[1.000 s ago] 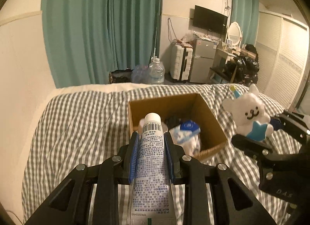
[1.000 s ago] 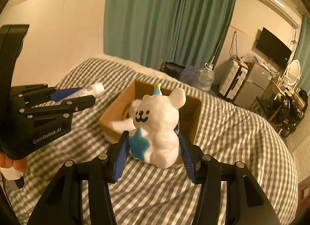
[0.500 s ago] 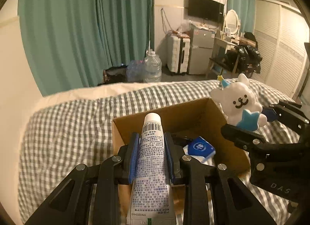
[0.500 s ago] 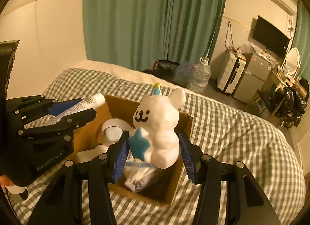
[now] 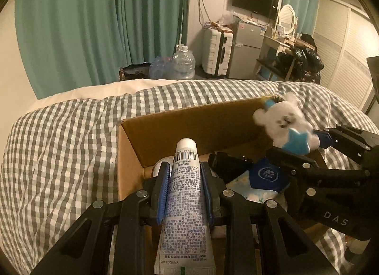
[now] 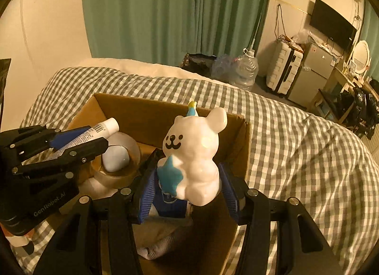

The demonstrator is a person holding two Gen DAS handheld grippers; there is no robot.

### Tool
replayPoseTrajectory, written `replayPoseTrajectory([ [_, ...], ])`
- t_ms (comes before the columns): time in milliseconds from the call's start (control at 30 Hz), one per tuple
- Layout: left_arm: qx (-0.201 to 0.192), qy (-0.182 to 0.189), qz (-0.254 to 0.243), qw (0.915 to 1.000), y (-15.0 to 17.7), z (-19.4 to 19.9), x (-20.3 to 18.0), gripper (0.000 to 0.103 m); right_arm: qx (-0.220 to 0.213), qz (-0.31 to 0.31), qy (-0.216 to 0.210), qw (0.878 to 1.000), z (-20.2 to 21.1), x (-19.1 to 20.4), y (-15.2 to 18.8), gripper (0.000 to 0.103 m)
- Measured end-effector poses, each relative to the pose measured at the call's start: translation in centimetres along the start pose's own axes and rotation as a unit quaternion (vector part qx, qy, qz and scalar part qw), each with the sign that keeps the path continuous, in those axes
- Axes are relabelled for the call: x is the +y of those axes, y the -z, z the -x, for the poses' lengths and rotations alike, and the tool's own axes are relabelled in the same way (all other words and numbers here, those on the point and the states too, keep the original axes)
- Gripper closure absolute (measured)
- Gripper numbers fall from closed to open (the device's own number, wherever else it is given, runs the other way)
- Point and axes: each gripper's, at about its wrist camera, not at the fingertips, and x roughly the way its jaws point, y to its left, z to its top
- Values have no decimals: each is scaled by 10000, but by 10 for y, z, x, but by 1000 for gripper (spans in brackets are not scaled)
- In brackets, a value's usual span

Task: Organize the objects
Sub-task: 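Lower toothpaste tube and bear figurine into the box and release both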

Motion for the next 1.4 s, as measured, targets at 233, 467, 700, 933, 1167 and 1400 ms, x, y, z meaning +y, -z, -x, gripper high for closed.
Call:
replayPoseTrajectory([
  [233,130,-3,-2,9999,1,2,-4,53,-131,-116,59,9998,19,-4,4,52],
  [467,-33,-93,131,9999,3,42,-3,32,-222,-169,300,9992,54,-4,2,42],
  [700,-432,-324,109,9985,-5,100,-2,24,-554,-262,457,9971,111,-2,-6,28],
  [933,-862,-464,80,9952,-14,158,-6,19,-1009,-259,583,9928,170,9,-11,20],
  [1167,-1250,-562,-89,9905,-17,210,-19,18,-1314,-217,654,9889,219,17,-10,16],
  [1400,-1699,-639,-74,9834,-8,260,-27,5,-1764,-196,828,9806,270,26,2,8],
])
